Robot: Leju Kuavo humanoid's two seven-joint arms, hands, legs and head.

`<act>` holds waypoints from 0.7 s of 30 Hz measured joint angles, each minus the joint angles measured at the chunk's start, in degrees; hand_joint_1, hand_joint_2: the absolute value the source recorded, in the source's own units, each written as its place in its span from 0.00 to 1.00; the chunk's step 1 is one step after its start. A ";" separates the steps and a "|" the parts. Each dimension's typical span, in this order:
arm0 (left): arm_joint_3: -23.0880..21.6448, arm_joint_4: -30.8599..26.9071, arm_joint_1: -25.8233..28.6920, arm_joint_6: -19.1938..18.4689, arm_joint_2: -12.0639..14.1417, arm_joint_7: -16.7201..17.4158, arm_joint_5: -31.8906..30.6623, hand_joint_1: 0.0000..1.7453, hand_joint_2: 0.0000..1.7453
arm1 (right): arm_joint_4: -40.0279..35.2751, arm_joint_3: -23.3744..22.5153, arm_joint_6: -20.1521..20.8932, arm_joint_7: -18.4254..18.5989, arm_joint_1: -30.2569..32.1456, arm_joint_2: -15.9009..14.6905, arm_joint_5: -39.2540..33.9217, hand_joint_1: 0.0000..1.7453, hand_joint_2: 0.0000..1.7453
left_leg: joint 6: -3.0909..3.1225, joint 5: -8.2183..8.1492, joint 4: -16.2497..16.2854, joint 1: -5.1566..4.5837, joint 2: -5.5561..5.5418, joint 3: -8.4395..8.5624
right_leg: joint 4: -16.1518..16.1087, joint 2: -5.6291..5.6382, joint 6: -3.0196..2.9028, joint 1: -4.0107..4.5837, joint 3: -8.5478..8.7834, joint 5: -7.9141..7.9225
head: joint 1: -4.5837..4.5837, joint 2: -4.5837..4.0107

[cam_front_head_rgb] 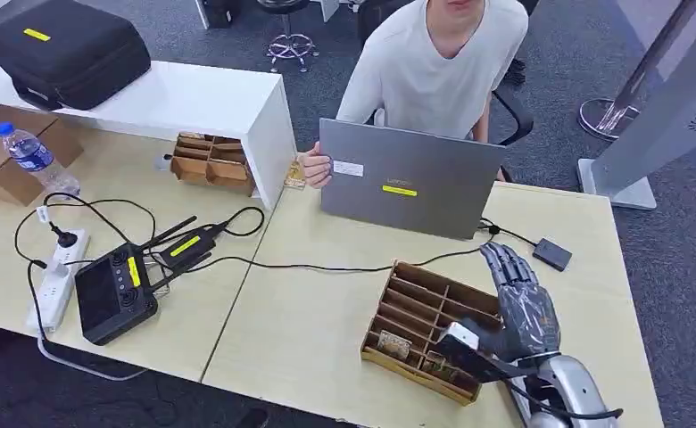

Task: Pass the card to the sensor for recognition and then transmit it.

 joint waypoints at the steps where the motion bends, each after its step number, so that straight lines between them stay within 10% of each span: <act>1: 0.00 0.00 0.00 0.00 0.00 0.00 0.00 0.00 1.00 | 0.26 0.02 0.00 -0.04 -0.14 0.15 -0.22 0.00 1.00 | 0.00 0.00 0.00 0.00 0.00 0.00 | 0.00 0.00 0.00 0.00 0.00 0.00 | 0.00 0.00; 20: 0.02 0.00 0.00 -0.02 0.00 0.09 -0.02 0.00 1.00 | 2.40 0.07 0.00 -0.18 -1.00 1.27 -0.31 0.00 1.00 | 0.00 0.00 0.00 0.00 0.00 0.00 | 0.00 0.00 0.00 0.00 0.00 0.00 | 0.00 0.00; 21: 0.02 0.00 0.00 -0.04 0.00 0.13 -0.04 0.00 1.00 | 2.51 0.07 0.00 -0.31 -1.08 1.31 -0.33 0.47 1.00 | 0.00 0.00 0.00 0.00 0.01 0.00 | 0.00 0.00 0.00 0.00 0.00 0.00 | 0.00 0.00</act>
